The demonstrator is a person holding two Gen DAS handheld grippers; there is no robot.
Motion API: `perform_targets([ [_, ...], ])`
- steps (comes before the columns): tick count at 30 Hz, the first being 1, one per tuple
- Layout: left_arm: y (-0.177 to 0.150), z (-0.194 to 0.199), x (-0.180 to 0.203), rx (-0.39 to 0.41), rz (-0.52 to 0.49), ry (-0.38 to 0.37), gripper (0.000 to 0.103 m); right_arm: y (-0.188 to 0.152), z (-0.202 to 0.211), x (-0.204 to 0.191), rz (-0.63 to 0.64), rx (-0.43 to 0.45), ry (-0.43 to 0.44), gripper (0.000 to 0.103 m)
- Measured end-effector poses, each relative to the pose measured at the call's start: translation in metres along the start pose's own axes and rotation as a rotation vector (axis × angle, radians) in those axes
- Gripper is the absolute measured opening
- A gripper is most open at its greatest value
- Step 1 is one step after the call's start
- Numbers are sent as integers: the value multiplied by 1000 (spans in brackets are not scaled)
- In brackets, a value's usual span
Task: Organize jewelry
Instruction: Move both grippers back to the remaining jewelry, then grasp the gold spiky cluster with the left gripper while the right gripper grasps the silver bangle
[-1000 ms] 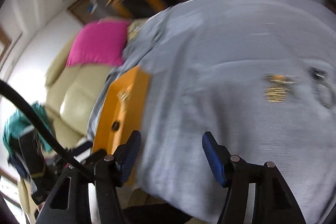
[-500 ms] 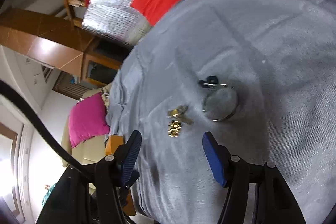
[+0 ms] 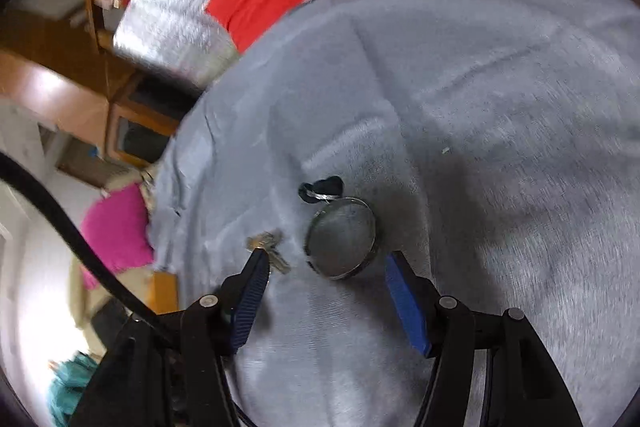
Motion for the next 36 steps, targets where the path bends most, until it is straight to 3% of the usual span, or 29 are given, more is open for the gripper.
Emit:
perform_targets([
  [7,-1,-20,5,-46,-27,-66,64,-1,-19,-8,182,-12,-117,67],
  [17,2,-25,1,-20,-22,-96,64,-3,-35,-2,282,-23,-214,70],
  [22,2,-24,10,-11,-37,-110,50,-8,-39,-8,354,-10,-260,71],
  [24,3,-27,10,-9,-45,-102,46,-10,-39,-11,378,1,-272,65],
  [26,4,-27,12,-4,-48,-100,38,-10,-41,-8,399,2,-301,31],
  [28,3,-26,12,-2,-48,-99,36,-9,-41,-5,411,9,-318,27],
  [36,0,-21,11,-1,-52,-123,36,-7,-31,6,355,-32,-225,22],
])
Point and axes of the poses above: each gripper's, at about its wrist camera, not at the fingertips, and z roughly against the way its jaws point, x to its right, y to its top, the point moved 7 cm from there along -z, roughly the way its jaws point, and after that the axes turned 8 degrees about x, right-handed, at the moved point
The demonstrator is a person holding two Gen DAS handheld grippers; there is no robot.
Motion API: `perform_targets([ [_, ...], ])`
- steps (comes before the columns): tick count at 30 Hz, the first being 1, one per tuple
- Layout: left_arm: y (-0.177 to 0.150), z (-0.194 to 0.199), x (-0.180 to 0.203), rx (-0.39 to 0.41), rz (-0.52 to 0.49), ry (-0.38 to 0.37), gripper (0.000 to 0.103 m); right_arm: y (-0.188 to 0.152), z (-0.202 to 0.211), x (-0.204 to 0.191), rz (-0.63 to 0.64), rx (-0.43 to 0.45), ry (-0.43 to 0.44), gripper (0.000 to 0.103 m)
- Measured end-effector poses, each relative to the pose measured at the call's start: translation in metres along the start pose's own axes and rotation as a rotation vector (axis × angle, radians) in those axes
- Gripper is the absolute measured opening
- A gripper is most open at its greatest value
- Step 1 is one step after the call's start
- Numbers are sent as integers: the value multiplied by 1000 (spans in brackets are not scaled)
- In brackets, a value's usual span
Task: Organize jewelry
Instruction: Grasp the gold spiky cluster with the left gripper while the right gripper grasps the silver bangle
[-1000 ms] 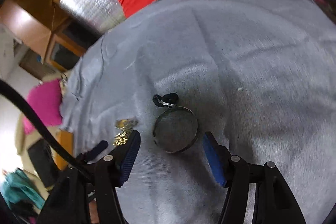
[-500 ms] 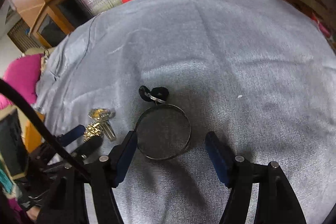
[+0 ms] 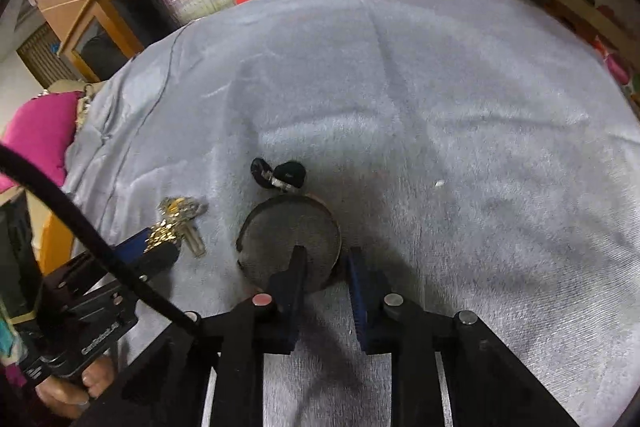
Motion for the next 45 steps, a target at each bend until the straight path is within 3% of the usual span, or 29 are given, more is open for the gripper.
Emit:
perform_targets([
  [3,-3,4,-1,-2,-12,-2,36,-1,5,6,-23,-20,52,23],
  [6,-5,9,-2,-7,-12,-7,36,-3,9,14,-68,-58,94,34],
  [8,-6,12,-3,-6,-17,-7,36,-1,16,16,-91,-44,109,69],
  [9,-6,13,-3,-5,-19,-5,36,2,20,15,-91,-24,112,75],
  [15,-6,19,-7,-4,-5,-5,36,7,22,-5,-5,21,79,76],
  [19,-7,24,-8,2,-3,-11,36,11,13,-15,120,53,6,84],
  [23,-6,25,-14,2,7,-4,36,7,-6,-13,146,22,-38,84],
  [27,-6,24,-17,-4,19,3,36,12,-12,-19,155,56,-35,82],
  [29,-6,24,-18,-4,19,7,36,14,-14,-20,153,63,-47,64],
  [38,-3,25,-24,0,34,25,36,15,-8,-28,153,58,-3,63],
  [45,-5,37,-23,16,36,34,36,18,15,-46,172,106,38,63],
])
Point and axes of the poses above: each gripper's, at about its wrist camera, not at the fingertips, and z roughly against the way its jaws point, x to its right, y to its top, the point moved 7 cm from there along -z, roughly the way its jaws point, and after that the axes turned 8 degrees about x, right-handed, at the moved point
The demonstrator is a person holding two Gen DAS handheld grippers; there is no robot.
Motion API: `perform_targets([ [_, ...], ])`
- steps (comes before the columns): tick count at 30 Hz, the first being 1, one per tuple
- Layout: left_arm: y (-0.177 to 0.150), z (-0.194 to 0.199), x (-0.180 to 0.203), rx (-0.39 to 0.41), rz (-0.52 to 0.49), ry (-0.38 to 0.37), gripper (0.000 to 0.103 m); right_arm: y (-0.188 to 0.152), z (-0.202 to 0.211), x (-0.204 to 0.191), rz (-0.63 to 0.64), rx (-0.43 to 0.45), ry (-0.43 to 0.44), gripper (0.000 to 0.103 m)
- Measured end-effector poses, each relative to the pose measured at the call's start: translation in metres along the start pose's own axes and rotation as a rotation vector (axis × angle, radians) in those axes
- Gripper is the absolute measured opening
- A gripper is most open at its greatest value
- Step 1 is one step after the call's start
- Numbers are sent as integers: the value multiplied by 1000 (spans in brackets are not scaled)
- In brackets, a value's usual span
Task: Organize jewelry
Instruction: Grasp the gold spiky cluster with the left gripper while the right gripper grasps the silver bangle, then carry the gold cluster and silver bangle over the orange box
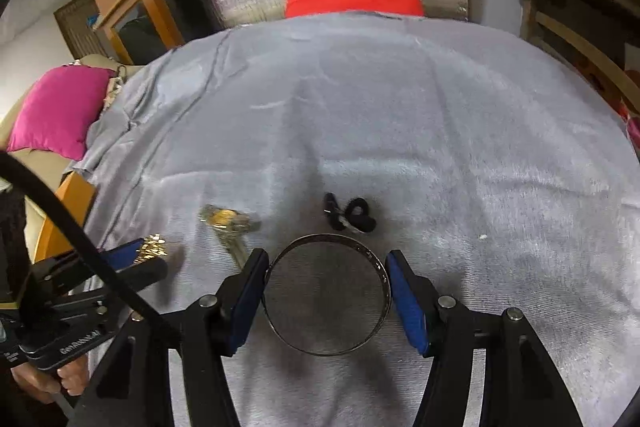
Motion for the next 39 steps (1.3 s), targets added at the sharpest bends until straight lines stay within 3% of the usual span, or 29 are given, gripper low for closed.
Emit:
perform_targets([
  [7,-3,40,-5,57,48,6,36,3,7,-33,35,11,13,63],
  [14,-8,135,-37,213,121,36,36,8,29,-88,44,76,82,63],
  [22,-60,248,-151,249,158,247,36,13,55,-229,127,148,308,63],
  [27,-106,289,-222,185,184,380,36,4,59,-346,247,104,457,63],
  [33,-141,286,-267,131,275,357,36,-17,33,-455,288,-61,593,63],
  [36,-158,276,-278,106,334,334,36,-33,6,-484,252,-180,598,63],
  [39,-167,259,-288,74,377,334,36,-53,-31,-496,202,-300,542,63],
])
Point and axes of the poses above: each gripper's, at about its wrist camera, not at the fingertips, and z roughly against the way its jaws point, x to its right, y to its top, the point moved 7 cm from there along -z, roughly the way its jaws point, and after that the axes turned 8 degrees about x, right-handed, at the moved point
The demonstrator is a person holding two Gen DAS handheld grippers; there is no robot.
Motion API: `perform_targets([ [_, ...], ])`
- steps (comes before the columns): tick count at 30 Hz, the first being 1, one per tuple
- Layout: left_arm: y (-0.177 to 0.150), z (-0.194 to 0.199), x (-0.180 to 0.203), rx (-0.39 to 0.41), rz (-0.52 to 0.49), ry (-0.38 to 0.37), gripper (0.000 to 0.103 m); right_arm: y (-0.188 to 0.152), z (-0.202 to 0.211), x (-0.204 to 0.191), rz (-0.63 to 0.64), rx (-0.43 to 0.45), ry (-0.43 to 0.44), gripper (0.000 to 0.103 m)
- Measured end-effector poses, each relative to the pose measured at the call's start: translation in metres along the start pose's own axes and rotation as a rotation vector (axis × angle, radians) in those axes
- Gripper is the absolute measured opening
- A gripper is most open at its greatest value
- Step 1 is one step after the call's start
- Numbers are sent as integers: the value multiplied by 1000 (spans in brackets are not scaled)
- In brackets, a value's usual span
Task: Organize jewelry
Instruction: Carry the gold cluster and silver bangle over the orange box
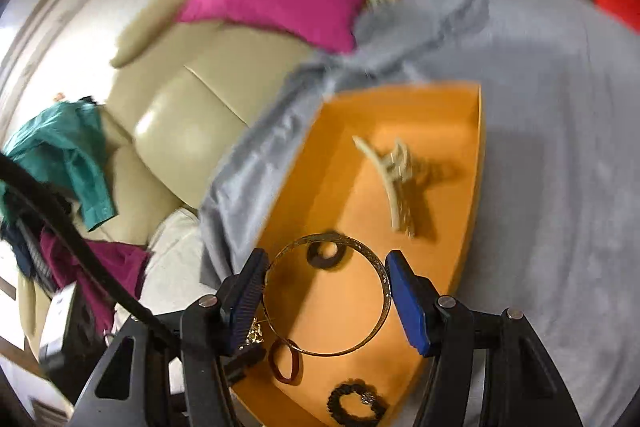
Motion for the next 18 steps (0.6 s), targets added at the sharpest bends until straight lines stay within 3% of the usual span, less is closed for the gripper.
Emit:
perform_targets([
  [7,-12,-32,-11,-83,59,31,36,-14,-44,25,-37,-105,-98,63],
  [18,-17,-68,-18,-166,95,70,36,-3,-71,29,63,-136,-263,64],
])
Point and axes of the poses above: each gripper's, at about its wrist camera, not at the fingertips, and z roughly against the way its jaws point, x to its right, y to its top, the point moved 7 cm from there along -z, roughly the way its jaws point, and after that the axes turned 8 degrees about x, right-handed, at the moved point
